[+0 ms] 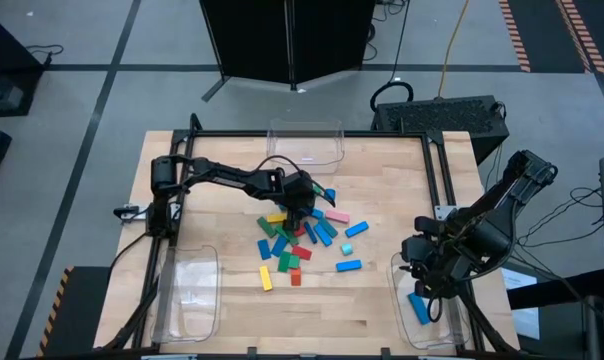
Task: Sort blocks by size
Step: Put the light blue rectangle block into the bottom right transparent bin
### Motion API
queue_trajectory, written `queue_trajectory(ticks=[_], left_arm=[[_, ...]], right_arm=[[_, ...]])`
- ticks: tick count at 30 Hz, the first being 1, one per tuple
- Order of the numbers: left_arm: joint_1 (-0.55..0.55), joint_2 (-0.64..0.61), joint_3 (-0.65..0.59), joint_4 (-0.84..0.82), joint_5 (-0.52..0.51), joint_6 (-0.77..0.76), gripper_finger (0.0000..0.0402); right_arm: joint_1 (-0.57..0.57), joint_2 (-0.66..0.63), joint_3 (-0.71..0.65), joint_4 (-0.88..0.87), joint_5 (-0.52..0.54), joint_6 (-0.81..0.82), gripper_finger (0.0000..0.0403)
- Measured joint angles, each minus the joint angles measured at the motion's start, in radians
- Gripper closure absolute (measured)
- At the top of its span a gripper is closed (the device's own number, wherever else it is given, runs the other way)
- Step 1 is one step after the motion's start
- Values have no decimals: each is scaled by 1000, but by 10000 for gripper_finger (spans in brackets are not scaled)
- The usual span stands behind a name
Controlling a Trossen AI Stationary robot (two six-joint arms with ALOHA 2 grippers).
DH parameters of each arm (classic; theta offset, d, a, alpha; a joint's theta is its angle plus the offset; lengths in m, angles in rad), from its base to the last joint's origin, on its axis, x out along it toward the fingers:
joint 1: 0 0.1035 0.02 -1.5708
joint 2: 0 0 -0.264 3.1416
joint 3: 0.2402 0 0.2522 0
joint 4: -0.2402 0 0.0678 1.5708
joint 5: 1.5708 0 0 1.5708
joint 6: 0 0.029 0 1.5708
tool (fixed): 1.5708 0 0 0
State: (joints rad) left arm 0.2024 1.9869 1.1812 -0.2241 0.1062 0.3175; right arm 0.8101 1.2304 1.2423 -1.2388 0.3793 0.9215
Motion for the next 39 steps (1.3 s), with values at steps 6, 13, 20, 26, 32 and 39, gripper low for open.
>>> queue_trajectory(ticks=[6, 13, 20, 26, 32, 39], left_arm=[[-2, -14, -2, -3, -12, -24, 254], [-16, -40, -2, -7, -91, -25, 277], [-40, -68, -2, -20, -146, -25, 282], [-72, -100, -2, 6, -175, -24, 283], [-95, -152, -1, 40, -143, -25, 283], [-100, -188, -1, 80, -38, -77, 284]], right_arm=[[0, 0, 0, -22, 86, 4, 252], [0, 0, -47, -29, 130, 25, 252], [-6, 1, -154, -28, 186, 79, 252], [-39, 1, -224, 1, 282, 72, 252], [-78, 1, -256, 89, 377, -105, 252], [-115, 0, -279, 247, 382, -316, 252]])
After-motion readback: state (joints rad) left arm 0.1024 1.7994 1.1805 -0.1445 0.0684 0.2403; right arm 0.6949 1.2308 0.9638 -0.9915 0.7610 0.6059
